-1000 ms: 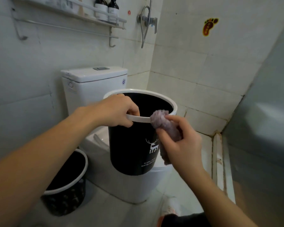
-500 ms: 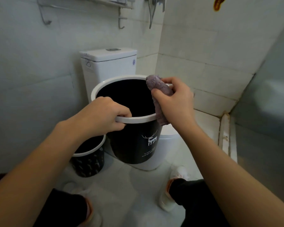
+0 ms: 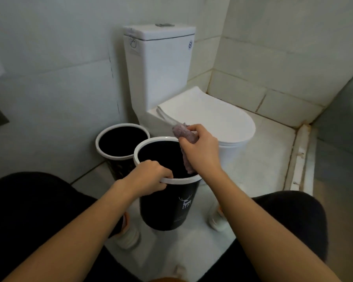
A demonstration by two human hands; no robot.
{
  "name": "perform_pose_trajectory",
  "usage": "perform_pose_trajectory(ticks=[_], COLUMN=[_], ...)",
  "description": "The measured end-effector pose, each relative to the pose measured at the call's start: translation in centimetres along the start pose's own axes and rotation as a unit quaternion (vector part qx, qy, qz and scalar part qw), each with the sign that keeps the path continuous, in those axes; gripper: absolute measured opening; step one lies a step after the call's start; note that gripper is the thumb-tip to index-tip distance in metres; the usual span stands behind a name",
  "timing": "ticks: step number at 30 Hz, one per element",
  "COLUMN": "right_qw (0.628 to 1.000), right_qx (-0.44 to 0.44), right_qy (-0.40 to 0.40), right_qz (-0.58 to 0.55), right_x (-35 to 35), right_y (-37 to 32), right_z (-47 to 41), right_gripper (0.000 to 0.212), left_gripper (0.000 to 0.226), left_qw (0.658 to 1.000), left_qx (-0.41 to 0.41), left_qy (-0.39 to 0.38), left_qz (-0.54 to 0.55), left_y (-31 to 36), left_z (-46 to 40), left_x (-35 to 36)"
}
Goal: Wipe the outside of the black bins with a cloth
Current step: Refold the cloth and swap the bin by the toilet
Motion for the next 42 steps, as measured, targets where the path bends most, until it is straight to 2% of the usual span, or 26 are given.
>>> perform_pose_trajectory(ticks=[9,15,22,27,34,39,42], right_qw=[0.997,0.993,0.991,0.989,0.989,0.990,0.993], right_qx=[0.080,0.120,0.134,0.146,0.149,0.139,0.122], right_qy=[-0.012,-0.014,-0.009,-0.007,-0.011,-0.007,0.001], right_qz=[0.000,-0.009,-0.015,-0.010,-0.007,0.001,-0.004], right_x=[4.4,5.2,5.7,5.8,6.1,5.4,4.5], right_y=[6.3,9.4,10.9,11.9,12.4,11.6,10.3], right_z=[2.0,2.3,1.2,0.7,0.6,-0.1,-1.3], right_gripper=[0.022,0.021,0.020,0.020,0.021,0.021,0.021], left_gripper=[0.019,0.020,0.018,0.029,0.030,0.063,0.072], left_qw=[0.995,0.991,0.987,0.977,0.960,0.964,0.965], left_qx=[-0.033,-0.058,-0.082,-0.103,-0.128,-0.117,-0.120], left_qy=[-0.090,-0.103,-0.119,-0.142,-0.176,-0.149,-0.112], left_qz=[-0.028,-0.055,0.067,0.123,0.175,0.188,0.204], left_y=[-0.6,-0.7,-1.6,-2.3,-2.5,-3.5,-5.0], left_z=[-0.9,-2.2,-3.5,-3.5,-4.0,-5.6,-7.5], left_x=[9.9,13.9,15.9,17.3,17.2,13.9,9.6])
Point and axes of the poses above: each hand's wrist, its own z-axis away from the middle knuckle, its own x-axis out of the palm, y = z × x, the point moved 5 cm from there along -z, towards the middle knuckle, and after that the axes turned 3 degrees about -z, right-handed, at the moved point
